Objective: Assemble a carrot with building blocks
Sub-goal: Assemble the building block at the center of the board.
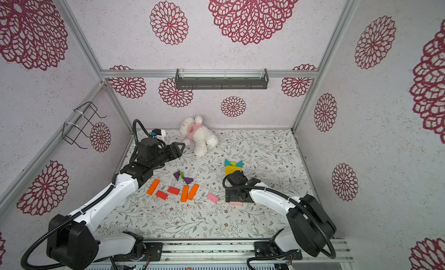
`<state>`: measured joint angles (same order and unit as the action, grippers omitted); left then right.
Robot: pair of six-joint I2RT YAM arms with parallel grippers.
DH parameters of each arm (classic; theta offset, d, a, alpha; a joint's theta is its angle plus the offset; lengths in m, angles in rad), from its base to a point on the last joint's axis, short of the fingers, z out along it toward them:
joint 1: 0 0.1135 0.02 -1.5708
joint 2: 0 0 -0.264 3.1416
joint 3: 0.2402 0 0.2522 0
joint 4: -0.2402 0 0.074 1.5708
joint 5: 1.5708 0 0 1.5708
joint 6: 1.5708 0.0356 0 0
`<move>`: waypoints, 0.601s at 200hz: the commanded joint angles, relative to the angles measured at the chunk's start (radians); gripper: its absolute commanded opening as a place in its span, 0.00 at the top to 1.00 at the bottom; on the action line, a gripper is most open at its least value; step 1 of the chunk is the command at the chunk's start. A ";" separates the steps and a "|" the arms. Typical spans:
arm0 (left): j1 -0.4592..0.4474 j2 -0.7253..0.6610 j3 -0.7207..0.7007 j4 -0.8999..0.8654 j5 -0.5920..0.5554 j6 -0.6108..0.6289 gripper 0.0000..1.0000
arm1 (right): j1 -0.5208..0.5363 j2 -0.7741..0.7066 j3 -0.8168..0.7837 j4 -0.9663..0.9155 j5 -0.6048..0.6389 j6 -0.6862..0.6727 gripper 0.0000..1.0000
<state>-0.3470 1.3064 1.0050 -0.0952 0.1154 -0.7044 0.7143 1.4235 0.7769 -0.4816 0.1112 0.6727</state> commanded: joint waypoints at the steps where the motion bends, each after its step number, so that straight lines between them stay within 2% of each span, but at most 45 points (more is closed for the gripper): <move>1: -0.006 -0.022 0.009 0.008 -0.006 0.000 0.34 | 0.005 0.032 -0.003 0.027 -0.024 -0.005 0.03; 46: -0.007 -0.015 0.010 0.011 0.000 -0.006 0.34 | 0.005 0.032 -0.026 0.030 -0.015 -0.016 0.04; 120: -0.006 -0.009 0.010 0.005 -0.012 0.002 0.34 | -0.019 0.122 0.041 0.026 0.052 -0.084 0.20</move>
<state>-0.3504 1.3064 1.0050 -0.0952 0.1158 -0.7040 0.7090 1.5215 0.7822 -0.4435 0.1318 0.6273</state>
